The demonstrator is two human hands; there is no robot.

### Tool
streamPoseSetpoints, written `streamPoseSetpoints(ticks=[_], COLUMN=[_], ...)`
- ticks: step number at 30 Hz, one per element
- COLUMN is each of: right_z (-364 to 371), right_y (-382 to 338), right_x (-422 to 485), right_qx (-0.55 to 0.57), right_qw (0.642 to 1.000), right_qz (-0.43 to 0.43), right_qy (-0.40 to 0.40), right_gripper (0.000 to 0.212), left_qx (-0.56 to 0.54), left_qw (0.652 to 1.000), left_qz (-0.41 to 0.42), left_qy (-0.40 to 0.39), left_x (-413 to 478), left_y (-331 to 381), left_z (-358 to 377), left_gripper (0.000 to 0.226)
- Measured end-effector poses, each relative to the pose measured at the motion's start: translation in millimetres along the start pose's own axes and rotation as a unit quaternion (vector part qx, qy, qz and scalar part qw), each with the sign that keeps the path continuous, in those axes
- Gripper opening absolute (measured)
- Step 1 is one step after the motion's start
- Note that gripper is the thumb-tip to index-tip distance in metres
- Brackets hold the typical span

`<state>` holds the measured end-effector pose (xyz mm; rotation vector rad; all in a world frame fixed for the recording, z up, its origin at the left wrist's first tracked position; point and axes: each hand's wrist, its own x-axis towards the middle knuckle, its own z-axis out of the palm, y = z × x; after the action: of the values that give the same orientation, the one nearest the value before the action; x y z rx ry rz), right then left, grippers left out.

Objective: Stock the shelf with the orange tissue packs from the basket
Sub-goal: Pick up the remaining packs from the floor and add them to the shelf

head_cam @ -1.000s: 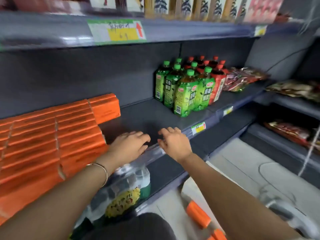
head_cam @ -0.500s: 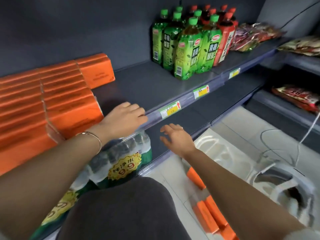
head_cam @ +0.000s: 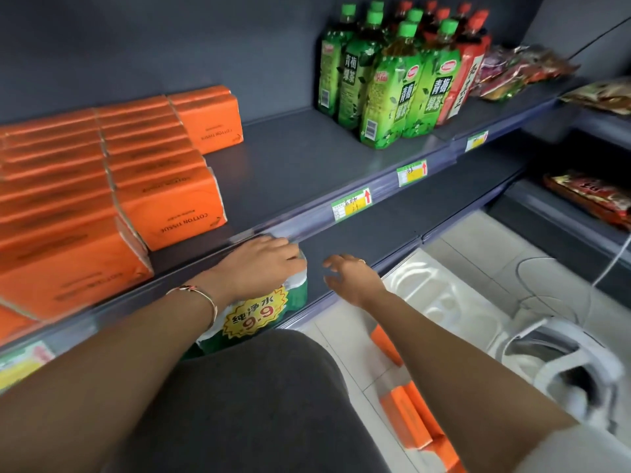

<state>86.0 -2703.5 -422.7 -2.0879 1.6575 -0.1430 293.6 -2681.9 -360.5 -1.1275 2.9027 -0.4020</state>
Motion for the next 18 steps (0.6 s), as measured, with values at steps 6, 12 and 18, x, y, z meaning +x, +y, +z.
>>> streamPoseSetpoints(ticks=[6,12,18], right_z=[6,23,40], right_y=[-9,-11,23], right_x=[-6,0,2], right_qx=[0.013,0.024,0.02], right_qw=[1.0,1.0,0.999], right_qz=[0.011,0.005,0.03], right_qy=[0.005,-0.017,-0.035], right_gripper=[0.037,0.035,0.036], left_qx=[-0.051,-0.076,-0.103], left_qw=[0.997,0.993,0.992], left_qz=[-0.052,-0.077,-0.045], left_qy=[-0.023,-0.053,-0.063], left_x=[-18,-23,-2], left_y=[-2,6,17], left_z=[-10,-2,32], left_gripper=[0.036,0.029,0.027])
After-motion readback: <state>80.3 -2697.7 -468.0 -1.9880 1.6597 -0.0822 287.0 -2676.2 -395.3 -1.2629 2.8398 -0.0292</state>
